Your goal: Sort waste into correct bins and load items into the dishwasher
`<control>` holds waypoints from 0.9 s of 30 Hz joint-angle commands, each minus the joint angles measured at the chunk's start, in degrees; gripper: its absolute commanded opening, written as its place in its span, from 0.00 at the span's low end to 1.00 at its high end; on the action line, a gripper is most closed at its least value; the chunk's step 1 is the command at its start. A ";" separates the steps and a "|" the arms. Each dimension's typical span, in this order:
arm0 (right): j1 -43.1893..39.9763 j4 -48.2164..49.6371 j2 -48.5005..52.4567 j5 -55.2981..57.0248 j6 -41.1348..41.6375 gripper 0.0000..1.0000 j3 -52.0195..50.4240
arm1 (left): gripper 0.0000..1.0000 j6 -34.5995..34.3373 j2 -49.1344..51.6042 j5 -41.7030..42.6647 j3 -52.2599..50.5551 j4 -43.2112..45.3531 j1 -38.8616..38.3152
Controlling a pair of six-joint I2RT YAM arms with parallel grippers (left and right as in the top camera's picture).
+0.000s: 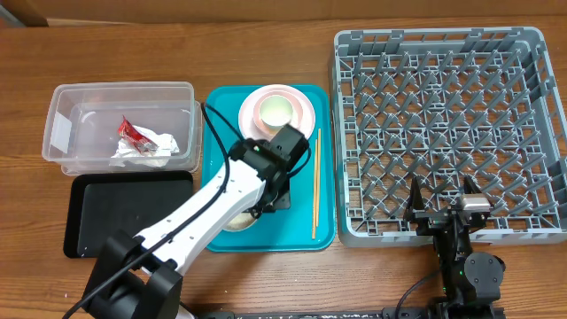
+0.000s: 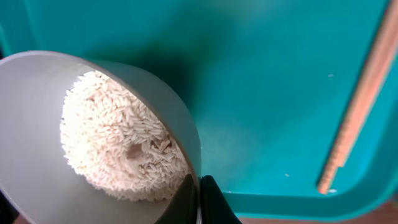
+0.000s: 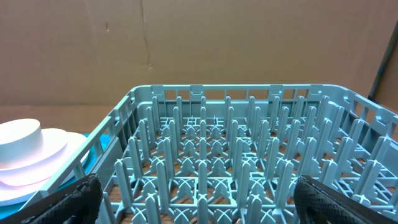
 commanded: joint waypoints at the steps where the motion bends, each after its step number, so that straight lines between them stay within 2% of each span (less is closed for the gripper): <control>1: -0.11 0.37 -0.57 0.50 -0.04 1.00 -0.59 | 0.04 2.97 0.31 -1.36 5.05 -2.40 0.50; 9: -0.11 0.37 -0.57 0.50 -0.04 1.00 -0.59 | 0.04 5.25 -1.33 0.07 10.12 -8.41 3.63; 13: -0.11 0.37 -0.57 0.50 -0.04 1.00 -0.59 | 0.04 9.25 -4.00 5.31 10.29 -9.09 7.63; 22: -0.11 0.37 -0.57 0.50 -0.04 1.00 -0.59 | 0.04 18.64 -9.92 15.65 10.19 -10.27 24.13; 27: -0.11 0.37 -0.57 0.50 -0.04 1.00 -0.59 | 0.04 25.68 -11.32 26.08 9.01 -10.23 36.70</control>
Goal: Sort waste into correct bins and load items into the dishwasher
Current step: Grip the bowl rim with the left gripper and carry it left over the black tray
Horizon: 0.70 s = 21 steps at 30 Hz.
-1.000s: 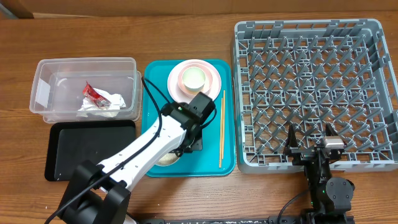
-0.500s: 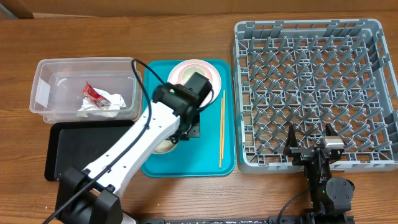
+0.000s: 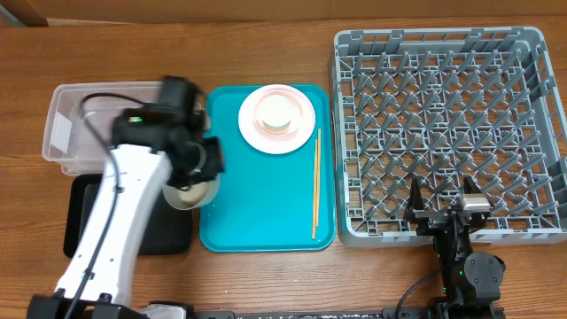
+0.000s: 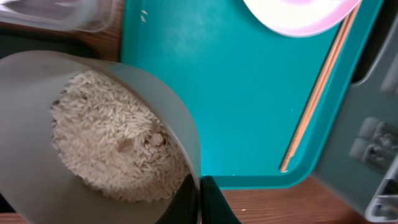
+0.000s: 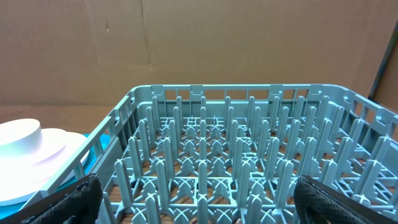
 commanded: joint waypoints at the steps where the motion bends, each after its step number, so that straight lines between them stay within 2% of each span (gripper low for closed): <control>1: -0.11 0.39 -0.57 0.52 -0.04 1.00 -0.59 | 0.04 8.50 -1.60 11.58 -0.13 -0.15 8.26; 9: -0.11 0.39 -0.57 0.52 -0.04 1.00 -0.59 | 0.04 19.12 -1.62 32.09 -4.52 1.81 26.51; 18: -0.11 0.39 -0.57 0.52 -0.04 1.00 -0.59 | 0.04 21.77 -1.60 41.83 -14.99 10.32 41.48; 21: -0.11 0.39 -0.57 0.52 -0.04 1.00 -0.59 | 0.04 24.98 -1.60 47.23 -19.91 12.68 45.51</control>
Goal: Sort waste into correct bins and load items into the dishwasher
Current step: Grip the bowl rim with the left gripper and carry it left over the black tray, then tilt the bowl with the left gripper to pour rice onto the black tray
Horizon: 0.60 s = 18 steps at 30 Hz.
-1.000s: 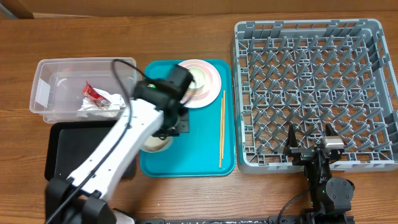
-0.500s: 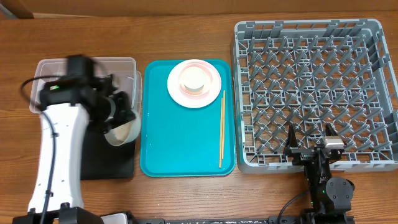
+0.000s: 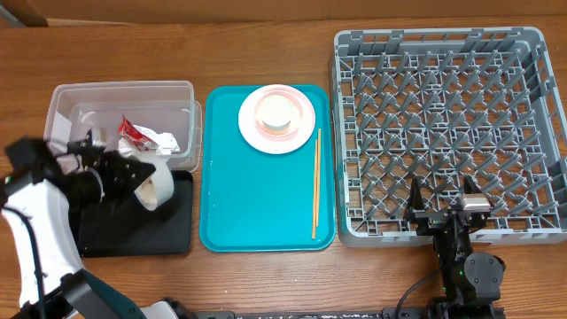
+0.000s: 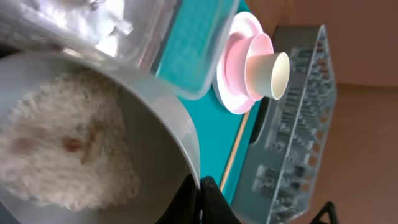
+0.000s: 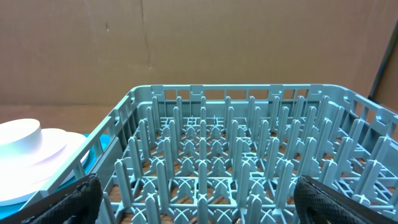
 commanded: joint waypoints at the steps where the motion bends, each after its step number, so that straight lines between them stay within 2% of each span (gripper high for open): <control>1: -0.11 0.35 -0.57 0.50 -0.07 1.00 -0.59 | 0.04 5.88 -1.29 11.06 -4.96 1.33 4.17; 8: -0.11 0.35 -0.57 0.50 -0.07 1.00 -0.59 | 0.04 16.87 -1.29 24.87 -10.51 0.74 14.93; 11: -0.11 0.35 -0.57 0.50 -0.07 1.00 -0.59 | 0.04 20.52 -1.29 26.36 -11.45 -0.72 18.75; 15: -0.11 0.35 -0.57 0.50 -0.07 1.00 -0.59 | 0.04 21.55 -1.29 26.86 -12.48 -0.74 22.82; 18: -0.11 0.35 -0.57 0.50 -0.07 1.00 -0.59 | 0.04 25.44 -1.29 30.84 -13.62 -0.68 24.74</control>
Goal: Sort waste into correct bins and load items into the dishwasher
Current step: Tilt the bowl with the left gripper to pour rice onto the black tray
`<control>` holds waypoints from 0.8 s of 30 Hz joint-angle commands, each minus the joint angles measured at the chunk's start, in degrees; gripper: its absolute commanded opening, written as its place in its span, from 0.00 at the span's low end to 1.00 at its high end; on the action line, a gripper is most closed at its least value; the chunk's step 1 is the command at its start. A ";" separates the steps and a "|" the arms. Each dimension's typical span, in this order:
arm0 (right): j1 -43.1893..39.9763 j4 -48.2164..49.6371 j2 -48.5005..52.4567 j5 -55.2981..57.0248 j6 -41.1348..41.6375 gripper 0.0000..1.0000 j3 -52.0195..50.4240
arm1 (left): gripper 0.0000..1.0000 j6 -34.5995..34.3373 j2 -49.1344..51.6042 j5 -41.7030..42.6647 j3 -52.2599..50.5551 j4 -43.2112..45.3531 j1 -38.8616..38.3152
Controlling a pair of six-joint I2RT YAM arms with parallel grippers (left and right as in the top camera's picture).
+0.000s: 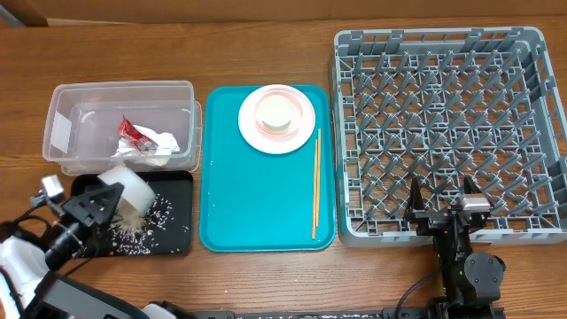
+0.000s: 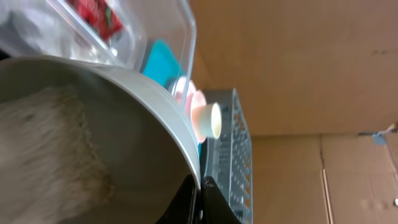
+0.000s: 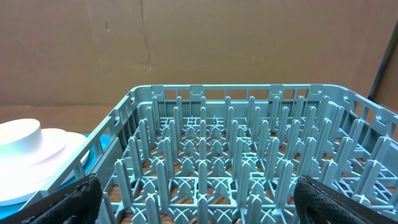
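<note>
My left gripper (image 1: 99, 206) is shut on the rim of a white bowl (image 1: 120, 189), which is tipped steeply over the black tray (image 1: 173, 237). Rice (image 1: 142, 221) lies scattered on that tray. In the left wrist view some rice (image 2: 43, 143) still sits in the bowl (image 2: 112, 106), and the fingers (image 2: 186, 193) pinch its rim. A pink plate with a cup (image 1: 276, 115) and chopsticks (image 1: 314, 182) rest on the teal tray (image 1: 257, 213). My right gripper (image 1: 441, 206) stands open at the front edge of the grey dish rack (image 1: 447, 124), holding nothing.
A clear bin (image 1: 62, 133) holding a red wrapper and crumpled paper (image 1: 142, 142) stands behind the black tray. In the right wrist view, the rack's pegs (image 3: 230, 162) fill the frame and the plate (image 3: 25, 149) shows at the left.
The left arm has moved toward the lower left and the bowl is tipped further. Rice that was inside the bowl now lies scattered on the black tray. The right arm has not moved.
My left gripper was shut on the rim of the rice bowl on the teal tray. Then it held the bowl at the tray's left edge, then tilted over the black tray. Now rice lies on the black tray. The right gripper stayed open at the rack.
</note>
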 commanded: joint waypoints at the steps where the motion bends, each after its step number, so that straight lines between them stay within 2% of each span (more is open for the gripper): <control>1: -0.11 0.39 -0.57 0.50 -0.07 1.00 -0.59 | 0.04 7.13 -1.29 7.39 -1.55 -0.02 1.68; 6: -0.11 0.39 -0.57 0.50 -0.07 1.00 -0.59 | 0.04 10.43 -1.29 7.37 -1.70 -0.57 1.70; 14: -0.11 0.39 -0.57 0.50 -0.07 1.00 -0.59 | 0.04 11.67 -1.29 8.09 -1.70 -1.40 1.66; 24: -0.11 0.39 -0.57 0.50 -0.07 1.00 -0.59 | 0.04 11.50 -1.29 15.28 -1.70 -6.12 1.70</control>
